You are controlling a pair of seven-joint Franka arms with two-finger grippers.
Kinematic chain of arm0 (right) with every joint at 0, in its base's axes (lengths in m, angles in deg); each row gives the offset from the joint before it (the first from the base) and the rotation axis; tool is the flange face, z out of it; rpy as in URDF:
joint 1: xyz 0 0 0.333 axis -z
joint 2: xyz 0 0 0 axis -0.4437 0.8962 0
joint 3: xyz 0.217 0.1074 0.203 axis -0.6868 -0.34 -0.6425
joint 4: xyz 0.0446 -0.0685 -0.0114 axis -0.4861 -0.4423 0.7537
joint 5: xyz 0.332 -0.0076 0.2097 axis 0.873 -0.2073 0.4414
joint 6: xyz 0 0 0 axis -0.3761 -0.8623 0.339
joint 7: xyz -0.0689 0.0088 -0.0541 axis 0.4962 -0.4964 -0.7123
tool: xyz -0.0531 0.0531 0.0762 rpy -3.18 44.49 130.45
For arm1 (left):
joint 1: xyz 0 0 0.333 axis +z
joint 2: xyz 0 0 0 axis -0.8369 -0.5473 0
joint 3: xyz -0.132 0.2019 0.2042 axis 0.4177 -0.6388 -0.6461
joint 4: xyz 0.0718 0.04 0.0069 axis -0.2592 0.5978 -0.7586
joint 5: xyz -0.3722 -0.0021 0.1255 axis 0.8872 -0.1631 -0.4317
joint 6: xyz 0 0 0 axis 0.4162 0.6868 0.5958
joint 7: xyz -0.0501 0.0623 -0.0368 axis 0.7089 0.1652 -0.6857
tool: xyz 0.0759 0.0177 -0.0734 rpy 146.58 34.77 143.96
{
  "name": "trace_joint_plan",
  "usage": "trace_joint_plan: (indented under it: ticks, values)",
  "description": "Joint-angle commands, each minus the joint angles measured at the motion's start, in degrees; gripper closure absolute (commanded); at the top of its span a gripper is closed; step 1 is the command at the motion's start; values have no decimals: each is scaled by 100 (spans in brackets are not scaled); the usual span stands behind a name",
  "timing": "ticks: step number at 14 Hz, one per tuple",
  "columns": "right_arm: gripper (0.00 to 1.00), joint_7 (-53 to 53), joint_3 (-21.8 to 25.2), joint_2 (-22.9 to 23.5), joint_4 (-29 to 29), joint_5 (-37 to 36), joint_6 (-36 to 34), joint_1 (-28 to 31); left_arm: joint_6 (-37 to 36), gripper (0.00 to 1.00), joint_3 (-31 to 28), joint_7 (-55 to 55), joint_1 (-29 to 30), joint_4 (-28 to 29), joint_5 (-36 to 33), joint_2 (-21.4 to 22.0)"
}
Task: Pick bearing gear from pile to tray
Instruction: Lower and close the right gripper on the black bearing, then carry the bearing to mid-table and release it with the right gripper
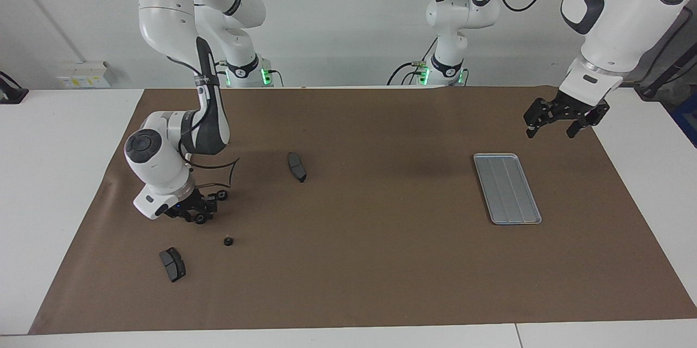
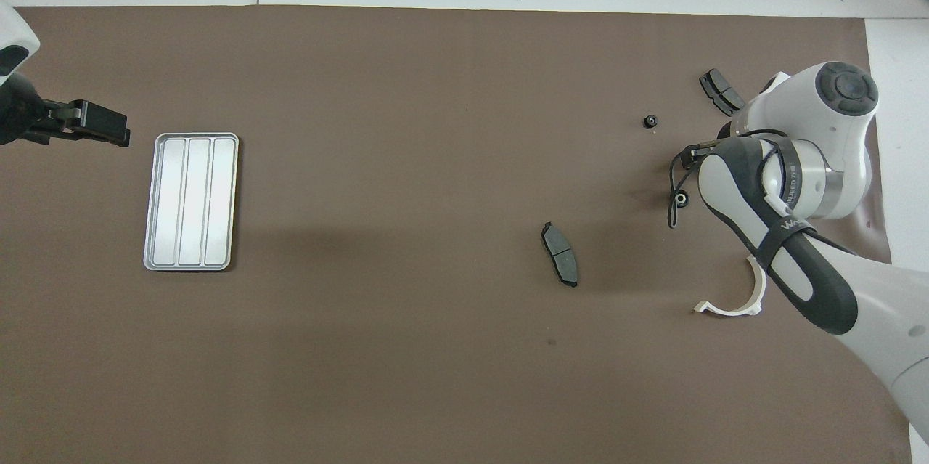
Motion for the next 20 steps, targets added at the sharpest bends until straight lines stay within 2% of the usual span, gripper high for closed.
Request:
trace_joint_plan:
  ticks: [1,2,3,7,9,12,15,16,20]
  values:
    - [71,130,-32,-39,-159,26,121,69,45,0,-18,80,7,212,39,183]
    - [93,113,-23,-39,-159,26,112,69,45,0,-27,80,7,212,39,183]
    - [100,86,-23,-39,-150,26,103,61,45,0,-27,80,7,212,39,183]
    - [100,-71,-32,-126,-1,26,-63,43,45,0,-27,80,7,212,39,183]
    - [100,-483,-67,-319,270,26,-536,25,45,0,-27,88,7,212,39,183]
    - [100,-1300,-452,-680,482,17,-1038,17,45,0,-27,88,7,212,39,183]
    - [100,-2318,-1049,-769,929,0,-1653,-18,45,0,-27,80,7,212,39,183]
    - [100,-2679,-1147,-751,1079,0,-1751,-149,45,0,-27,88,15,212,39,183]
    - [100,-4305,-1157,-690,1098,0,-1295,-1097,36,0,-27,80,16,212,39,183]
